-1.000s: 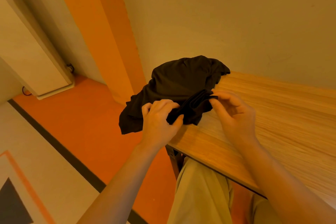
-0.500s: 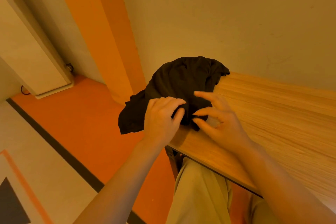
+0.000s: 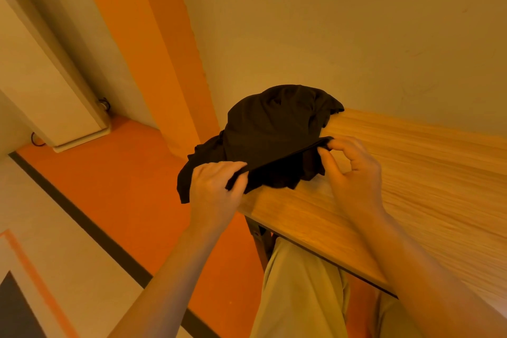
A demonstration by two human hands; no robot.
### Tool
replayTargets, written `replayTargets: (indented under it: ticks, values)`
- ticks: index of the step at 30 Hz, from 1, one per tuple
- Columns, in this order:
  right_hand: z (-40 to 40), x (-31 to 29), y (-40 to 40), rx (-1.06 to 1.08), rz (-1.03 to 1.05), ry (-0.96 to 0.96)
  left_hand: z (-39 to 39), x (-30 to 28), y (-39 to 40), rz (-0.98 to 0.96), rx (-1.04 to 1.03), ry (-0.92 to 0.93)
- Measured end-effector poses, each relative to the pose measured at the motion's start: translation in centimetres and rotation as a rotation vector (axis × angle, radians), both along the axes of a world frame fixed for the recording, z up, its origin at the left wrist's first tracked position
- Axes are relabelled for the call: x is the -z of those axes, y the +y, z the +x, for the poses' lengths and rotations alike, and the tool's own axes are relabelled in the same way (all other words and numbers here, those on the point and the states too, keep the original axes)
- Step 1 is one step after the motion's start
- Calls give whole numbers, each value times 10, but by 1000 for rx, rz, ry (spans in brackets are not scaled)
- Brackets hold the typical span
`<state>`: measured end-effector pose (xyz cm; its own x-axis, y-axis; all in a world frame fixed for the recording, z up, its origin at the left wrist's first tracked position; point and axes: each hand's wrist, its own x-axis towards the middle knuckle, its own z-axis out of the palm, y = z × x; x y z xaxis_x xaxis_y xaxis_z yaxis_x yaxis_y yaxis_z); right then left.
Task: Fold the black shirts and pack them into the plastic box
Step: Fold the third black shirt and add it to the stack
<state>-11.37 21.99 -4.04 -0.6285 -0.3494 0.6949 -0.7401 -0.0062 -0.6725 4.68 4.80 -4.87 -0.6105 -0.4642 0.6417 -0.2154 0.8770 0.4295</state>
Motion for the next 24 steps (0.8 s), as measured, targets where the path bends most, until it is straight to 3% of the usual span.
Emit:
replayTargets:
  ticks: [4,13,16,19,24]
  values:
    - [-3,7,-2,23,141,37,10,-6,0,16,52,61]
    - [17,10,-9,-441,404,196,0,-18,23,11,136,42]
    - [16,11,-9,-384,449,226,-2,-22,26,96,182,45]
    - [13,9,-6,-254,394,124,3,-26,23,204,259,44]
    - [9,9,-4,-134,423,6,19,-28,11,337,386,-145]
